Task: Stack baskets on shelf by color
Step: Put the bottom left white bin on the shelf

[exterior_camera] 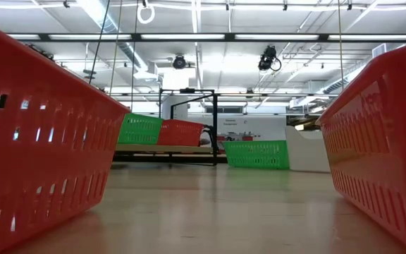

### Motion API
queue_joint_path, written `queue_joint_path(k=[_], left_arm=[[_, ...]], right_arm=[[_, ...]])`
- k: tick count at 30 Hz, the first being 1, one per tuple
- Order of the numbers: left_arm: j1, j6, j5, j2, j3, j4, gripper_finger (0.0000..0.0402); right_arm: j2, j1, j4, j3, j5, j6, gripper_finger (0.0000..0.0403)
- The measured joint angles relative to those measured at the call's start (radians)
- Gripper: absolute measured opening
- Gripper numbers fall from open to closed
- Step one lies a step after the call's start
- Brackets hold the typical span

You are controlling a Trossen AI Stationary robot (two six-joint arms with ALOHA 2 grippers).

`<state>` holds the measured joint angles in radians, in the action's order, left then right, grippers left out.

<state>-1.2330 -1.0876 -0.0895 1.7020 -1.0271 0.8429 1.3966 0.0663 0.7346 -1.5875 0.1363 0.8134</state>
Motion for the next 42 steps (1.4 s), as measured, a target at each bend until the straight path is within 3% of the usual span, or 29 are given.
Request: queue_joint_path(k=[2, 9, 19, 25, 29, 33, 38, 42], left_arm=[[0.01, -0.007, -0.014, -0.013, 0.0, 0.01, 0.0013], [0.065, -0.08, -0.037, -0.091, -0.069, 0.145, 0.0006], [0.209, -0.08, 0.054, -0.148, -0.424, 0.491, 0.0004], [0.306, -0.077, 0.08, -0.148, -0.637, 0.507, 0.0004], [0.381, -0.057, 0.166, -0.148, -0.74, 0.518, 0.0004], [0.488, 0.009, 0.255, -0.148, -0.787, 0.52, 0.0004], [0.646, 0.056, 0.261, -0.148, -0.777, 0.539, 0.0004], [0.776, -0.011, 0.262, -0.147, -0.766, 0.615, 0.0006]], right_arm=[[0.011, 0.005, -0.01, 0.0, -0.004, -0.001, 0.0227], [0.027, 0.003, -0.008, 0.0, -0.027, -0.067, 0.0227], [0.025, -0.052, -0.01, 0.0, -0.061, -0.205, 0.0226], [0.025, -0.105, -0.042, 0.0, -0.168, -0.264, 0.0226], [0.025, -0.137, -0.064, 0.0, -0.239, -0.3, 0.0226], [0.025, -0.166, -0.069, 0.0, -0.285, -0.339, 0.0226], [0.025, -0.204, -0.069, 0.0, -0.358, -0.354, 0.0226], [0.024, -0.229, -0.069, 0.0, -0.404, -0.354, 0.0226]])
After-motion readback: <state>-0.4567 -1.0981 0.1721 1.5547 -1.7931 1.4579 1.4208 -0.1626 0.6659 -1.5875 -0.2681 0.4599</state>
